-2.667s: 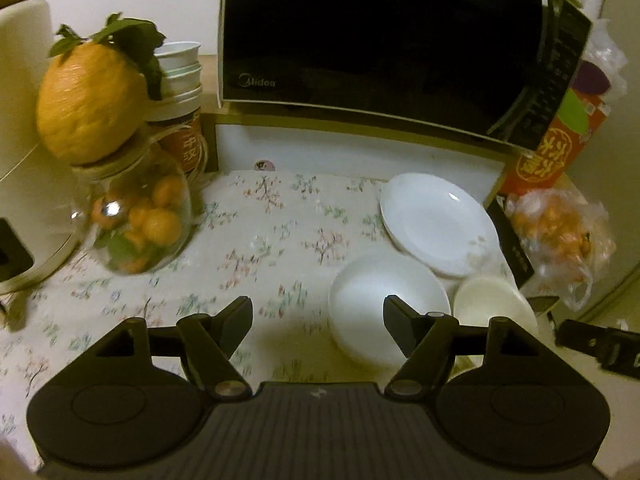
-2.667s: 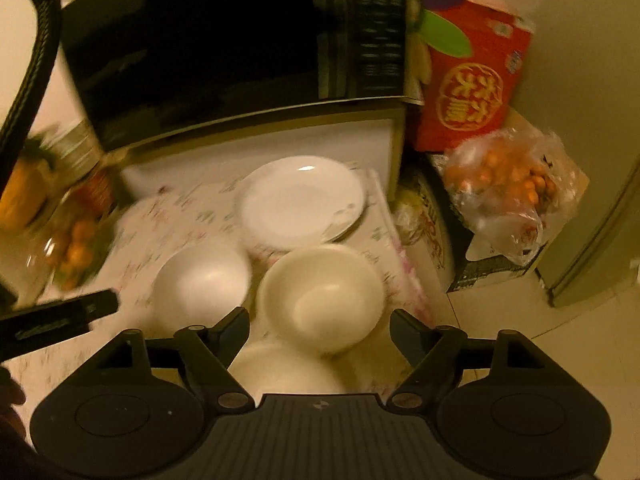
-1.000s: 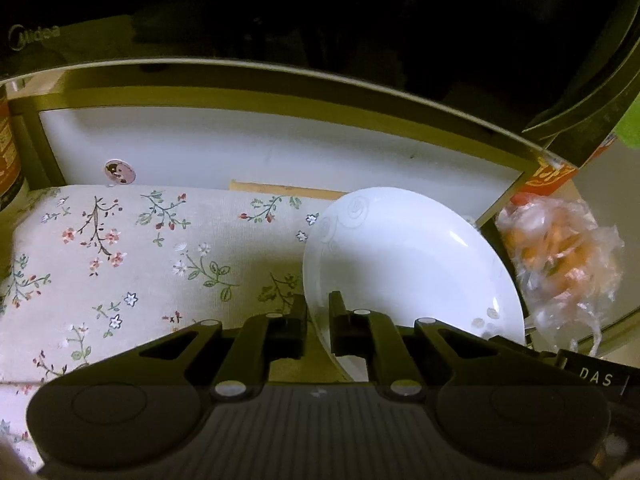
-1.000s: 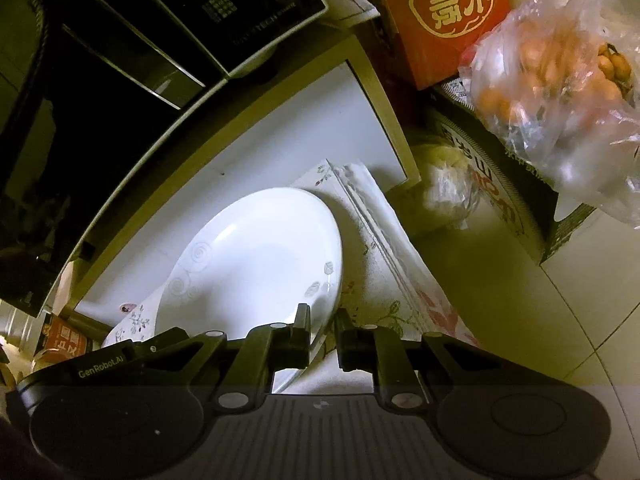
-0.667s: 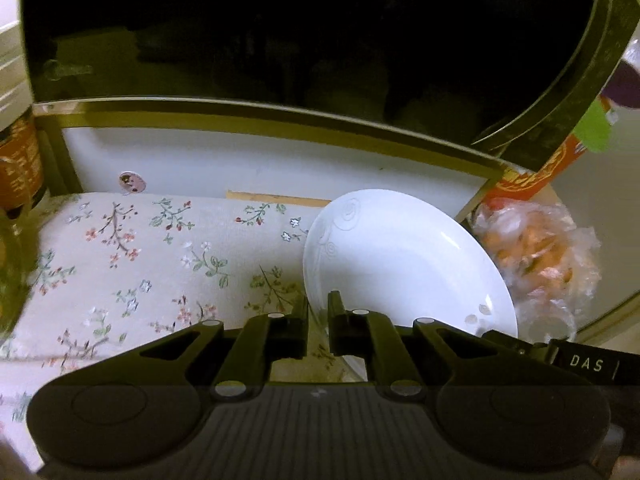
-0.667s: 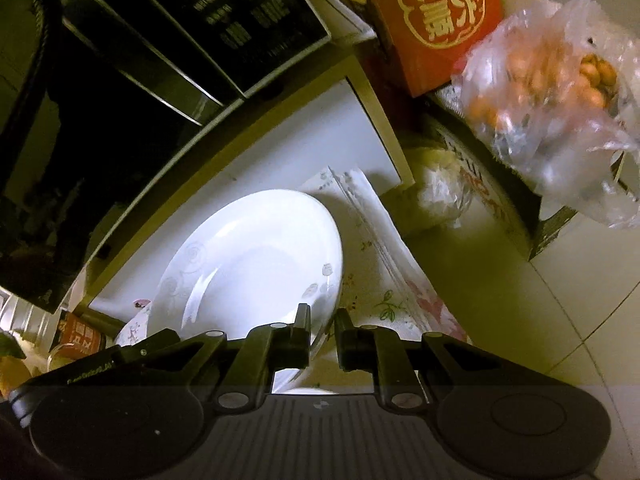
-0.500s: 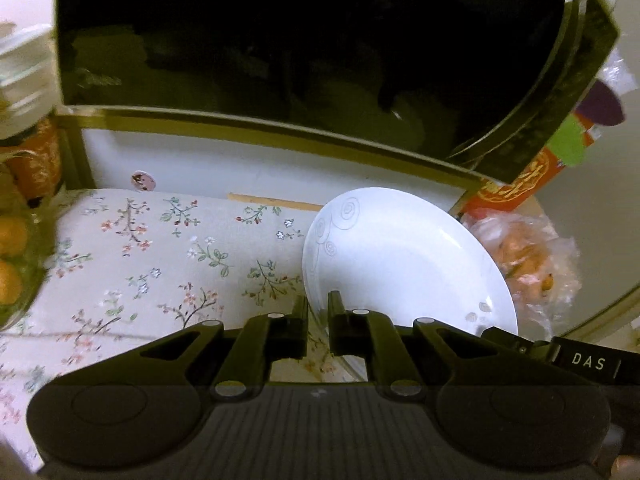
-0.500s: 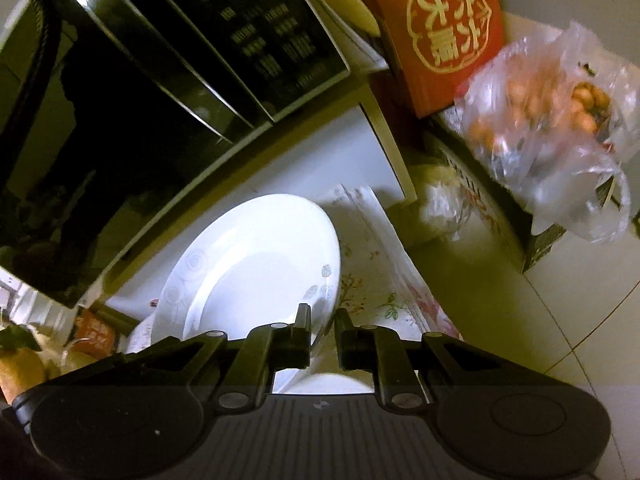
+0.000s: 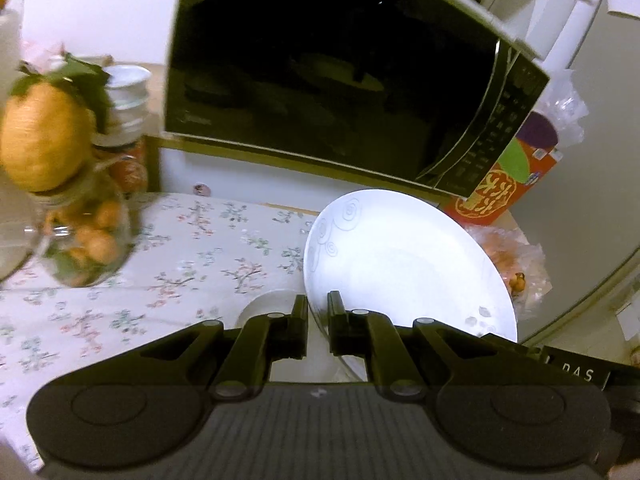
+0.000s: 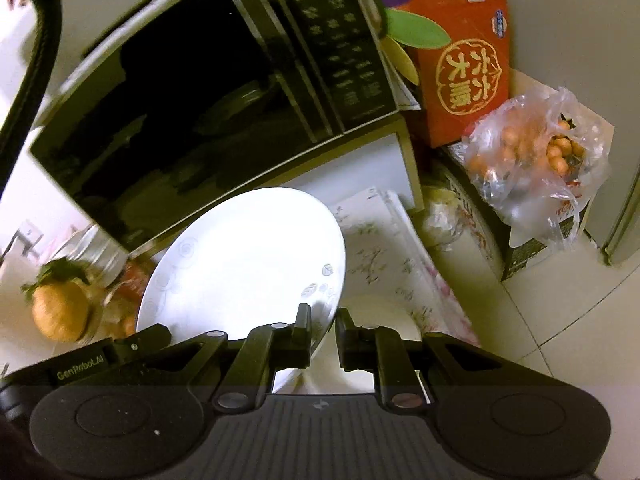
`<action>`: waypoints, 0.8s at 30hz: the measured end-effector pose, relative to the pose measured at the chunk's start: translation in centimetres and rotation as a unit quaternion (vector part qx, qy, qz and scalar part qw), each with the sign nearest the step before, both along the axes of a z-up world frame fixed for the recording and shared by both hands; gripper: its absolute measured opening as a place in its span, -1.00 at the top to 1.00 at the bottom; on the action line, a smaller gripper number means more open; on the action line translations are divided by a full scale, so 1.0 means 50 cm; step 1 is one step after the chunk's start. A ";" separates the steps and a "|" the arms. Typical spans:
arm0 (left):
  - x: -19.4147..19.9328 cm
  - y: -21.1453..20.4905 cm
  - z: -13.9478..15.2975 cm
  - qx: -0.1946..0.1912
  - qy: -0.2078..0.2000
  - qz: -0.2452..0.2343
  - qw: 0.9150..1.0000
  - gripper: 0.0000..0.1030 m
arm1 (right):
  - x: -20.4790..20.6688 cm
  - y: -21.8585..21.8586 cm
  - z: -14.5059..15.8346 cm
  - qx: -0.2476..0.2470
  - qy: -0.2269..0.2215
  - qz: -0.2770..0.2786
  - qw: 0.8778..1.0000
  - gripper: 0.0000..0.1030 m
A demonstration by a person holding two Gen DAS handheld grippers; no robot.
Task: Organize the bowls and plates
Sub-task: 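Lift the white plate with both tools and carry it toward the blue plate stack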
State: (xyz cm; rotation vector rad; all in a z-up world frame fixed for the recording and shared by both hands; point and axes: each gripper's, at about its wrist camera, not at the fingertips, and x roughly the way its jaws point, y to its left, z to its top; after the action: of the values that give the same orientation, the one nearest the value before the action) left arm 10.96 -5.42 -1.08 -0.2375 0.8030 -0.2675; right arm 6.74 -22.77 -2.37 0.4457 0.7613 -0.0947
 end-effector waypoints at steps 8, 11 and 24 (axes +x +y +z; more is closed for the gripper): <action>-0.120 0.089 0.020 0.017 -0.019 0.028 0.999 0.85 | -0.106 0.088 0.026 0.017 -0.016 0.023 0.999 0.76; -0.161 0.120 0.015 0.021 -0.020 0.039 0.999 0.85 | -0.135 0.129 0.020 0.021 -0.015 0.037 0.999 0.76; -0.276 0.252 -0.071 0.023 0.012 0.086 0.996 0.84 | -0.212 0.277 -0.044 0.003 0.019 0.108 0.994 0.74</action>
State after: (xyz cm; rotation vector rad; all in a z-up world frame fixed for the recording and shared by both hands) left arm -2.82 7.19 -4.64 -0.2651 0.8066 -0.0844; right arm -3.88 -8.92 -4.58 0.3656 0.8428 0.1021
